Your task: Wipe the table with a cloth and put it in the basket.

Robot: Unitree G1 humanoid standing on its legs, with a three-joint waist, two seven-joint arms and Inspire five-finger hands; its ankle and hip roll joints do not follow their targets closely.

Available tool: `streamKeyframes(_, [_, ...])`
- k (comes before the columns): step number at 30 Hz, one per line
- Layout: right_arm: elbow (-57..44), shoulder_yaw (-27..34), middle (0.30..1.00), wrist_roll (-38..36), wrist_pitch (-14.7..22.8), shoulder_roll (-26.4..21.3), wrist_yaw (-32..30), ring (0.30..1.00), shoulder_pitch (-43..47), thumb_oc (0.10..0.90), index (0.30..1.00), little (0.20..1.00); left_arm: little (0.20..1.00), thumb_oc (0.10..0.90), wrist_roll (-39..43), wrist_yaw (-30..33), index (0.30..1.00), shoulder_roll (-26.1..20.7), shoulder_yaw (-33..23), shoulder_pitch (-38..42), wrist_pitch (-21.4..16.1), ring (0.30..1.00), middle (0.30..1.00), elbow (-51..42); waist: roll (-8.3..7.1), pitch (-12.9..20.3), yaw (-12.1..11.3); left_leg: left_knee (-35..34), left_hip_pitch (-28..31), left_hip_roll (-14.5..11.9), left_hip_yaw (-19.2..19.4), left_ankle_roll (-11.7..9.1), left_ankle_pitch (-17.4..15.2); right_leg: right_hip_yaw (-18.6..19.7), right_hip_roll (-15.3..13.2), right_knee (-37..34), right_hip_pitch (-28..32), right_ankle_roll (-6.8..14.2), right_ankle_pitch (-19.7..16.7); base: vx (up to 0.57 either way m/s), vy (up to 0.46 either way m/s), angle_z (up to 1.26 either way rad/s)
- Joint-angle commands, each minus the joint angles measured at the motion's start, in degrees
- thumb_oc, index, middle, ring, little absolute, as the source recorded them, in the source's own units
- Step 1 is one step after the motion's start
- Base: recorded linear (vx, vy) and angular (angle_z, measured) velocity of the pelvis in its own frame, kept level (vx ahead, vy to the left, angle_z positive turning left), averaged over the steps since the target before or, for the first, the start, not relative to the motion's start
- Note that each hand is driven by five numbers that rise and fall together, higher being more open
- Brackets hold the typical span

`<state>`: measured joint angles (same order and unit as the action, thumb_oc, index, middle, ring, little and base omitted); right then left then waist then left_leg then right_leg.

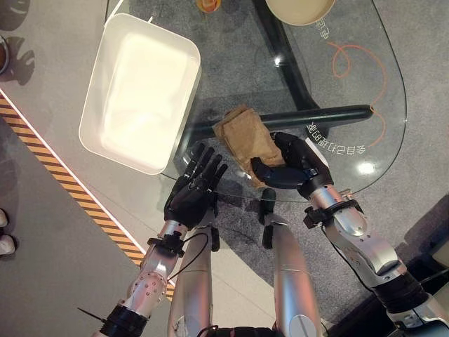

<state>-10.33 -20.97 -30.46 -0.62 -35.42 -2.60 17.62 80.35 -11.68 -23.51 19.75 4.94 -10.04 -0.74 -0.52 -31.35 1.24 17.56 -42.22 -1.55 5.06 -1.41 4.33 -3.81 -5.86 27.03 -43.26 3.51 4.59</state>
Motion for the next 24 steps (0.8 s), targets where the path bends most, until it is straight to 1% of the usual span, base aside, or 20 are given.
streamKeyframes(1, [-14.18,-1.17,0.300,0.31,7.16,0.21,4.37,0.300,2.04,0.100,0.300,0.200,0.900,0.800,-1.14,-1.07,0.900,-0.15,0.29,-1.17,0.43,0.900,0.900,-7.13,-0.06,1.55,0.12,7.12,0.42,4.33,2.01,2.09,-9.37,-4.01,3.15,-5.83,0.89,0.34,-4.59,0.00,0.000,0.00])
streamKeyframes(3, [-14.21,-1.56,0.300,0.87,6.74,0.12,4.34,0.300,2.20,0.100,0.300,0.200,0.900,0.800,-1.18,-1.03,0.900,-0.07,0.32,-1.04,0.47,0.900,0.900,-7.04,-0.08,1.55,0.14,7.09,0.28,4.35,1.98,2.05,-9.30,-3.97,3.18,-5.90,0.78,0.33,-4.63,0.00,0.006,-0.01])
streamKeyframes(4, [-14.15,-1.76,0.300,1.25,6.41,-0.26,4.23,0.300,3.16,0.100,0.300,0.200,0.900,0.800,-1.19,-0.86,0.900,-0.11,0.03,-0.02,0.57,0.900,0.900,-7.20,-0.25,1.55,0.26,6.46,-1.47,4.46,2.41,2.31,-7.30,-4.11,2.97,-6.66,-0.84,-0.09,-6.36,-0.06,0.000,-0.02])
streamKeyframes(5, [-14.06,-1.97,0.300,1.42,6.22,-0.37,4.33,0.300,3.17,0.100,0.300,0.200,0.900,0.800,-1.17,-0.92,0.900,-0.07,0.02,-0.05,0.56,0.900,0.900,-7.25,-0.24,1.55,0.24,6.39,-1.43,4.43,2.42,2.30,-7.26,-4.11,2.97,-6.68,-0.82,-0.10,-6.31,0.00,0.000,0.00])
streamKeyframes(6, [-13.93,-2.52,0.300,1.58,6.22,-0.43,4.41,0.300,2.23,0.100,0.300,0.200,0.900,0.800,-1.23,-0.93,0.900,0.02,0.29,-1.06,0.59,0.900,0.900,-7.40,-0.07,1.55,0.04,6.89,0.28,4.32,2.05,2.01,-9.20,-3.98,3.16,-6.02,0.82,0.28,-4.48,0.08,0.020,0.00])
streamKeyframes(9, [-13.54,-3.28,0.300,1.89,6.55,-0.78,5.33,0.300,2.05,0.100,0.300,0.200,0.900,0.800,-1.42,-1.16,0.900,-0.16,0.53,-1.15,0.38,0.900,0.900,-7.63,-0.02,1.55,-0.09,7.02,0.02,4.40,1.88,1.94,-9.21,-4.08,2.99,-6.11,0.71,0.37,-4.52,0.00,-0.001,0.00])
streamKeyframes(10, [-13.70,-3.37,0.300,2.34,6.22,-0.90,5.53,0.300,3.14,0.100,0.300,0.200,0.900,0.800,-1.27,-1.15,0.900,-0.40,0.29,-0.01,0.41,0.900,0.900,-7.74,-0.23,1.55,0.08,6.46,-1.93,4.63,2.15,2.16,-7.11,-4.18,2.81,-6.85,-1.09,0.00,-6.39,0.00,0.000,0.00])
streamKeyframes(11, [-14.05,-4.39,0.300,2.79,5.64,-0.78,5.59,0.300,2.57,0.100,0.300,0.200,0.900,0.800,-1.40,-1.04,0.900,-0.42,0.93,-0.87,0.31,0.900,0.900,-7.95,-0.06,1.55,-0.18,6.94,-0.18,4.55,1.63,1.88,-9.02,-4.01,3.06,-6.15,0.48,0.41,-4.67,0.00,0.000,0.00])
streamKeyframes(12, [-14.11,-4.50,0.300,2.83,5.50,-0.80,5.61,0.300,2.63,0.100,0.300,0.200,0.900,0.800,-1.44,-1.03,0.900,-0.42,0.99,-0.85,0.27,0.900,0.900,-7.98,-0.06,1.55,-0.18,6.93,-0.20,4.55,1.62,1.88,-9.00,-4.01,3.07,-6.15,0.46,0.42,-4.68,0.07,0.006,0.00])
streamKeyframes(15, [-13.90,-6.24,0.300,4.44,4.11,-0.77,4.29,0.300,3.64,0.100,0.300,0.200,0.900,0.800,-1.78,-1.67,0.900,-0.20,1.59,-0.03,-0.04,0.900,0.900,-8.73,0.08,1.55,-0.24,6.72,-0.36,4.74,1.68,1.88,-8.81,-4.07,3.11,-6.11,0.14,0.35,-4.57,0.00,0.000,0.00])
streamKeyframes(18, [-13.53,-6.55,0.300,4.51,3.55,-0.73,3.17,0.300,3.84,0.100,0.300,0.200,0.900,0.800,-1.47,-2.48,0.900,-0.13,1.90,0.24,-0.20,0.900,0.900,-9.13,0.19,1.55,-0.24,6.64,-0.38,4.75,1.72,1.86,-8.79,-4.11,3.03,-6.08,0.05,0.36,-4.49,0.00,0.000,0.00])
streamKeyframes(21, [-11.18,-7.08,0.300,4.88,3.09,-0.03,-0.07,0.300,4.22,0.100,0.300,0.200,0.900,0.800,-0.98,-5.38,0.900,0.10,2.43,0.72,-0.39,0.900,0.900,-9.28,0.44,1.55,-0.34,6.55,-0.40,4.87,1.77,1.75,-8.81,-4.19,2.86,-6.27,0.05,0.30,-4.42,0.00,0.000,0.00])
streamKeyframes(24, [-10.30,-6.95,0.300,4.52,2.68,0.26,-1.72,0.300,4.18,0.100,0.300,0.200,0.900,0.800,-0.99,-6.69,0.900,0.31,2.61,0.61,-0.32,0.900,0.900,-9.74,0.60,1.55,-0.41,6.27,-0.30,4.89,1.79,1.74,-8.73,-4.19,2.85,-6.24,-0.03,0.29,-4.43,0.00,0.000,0.00])
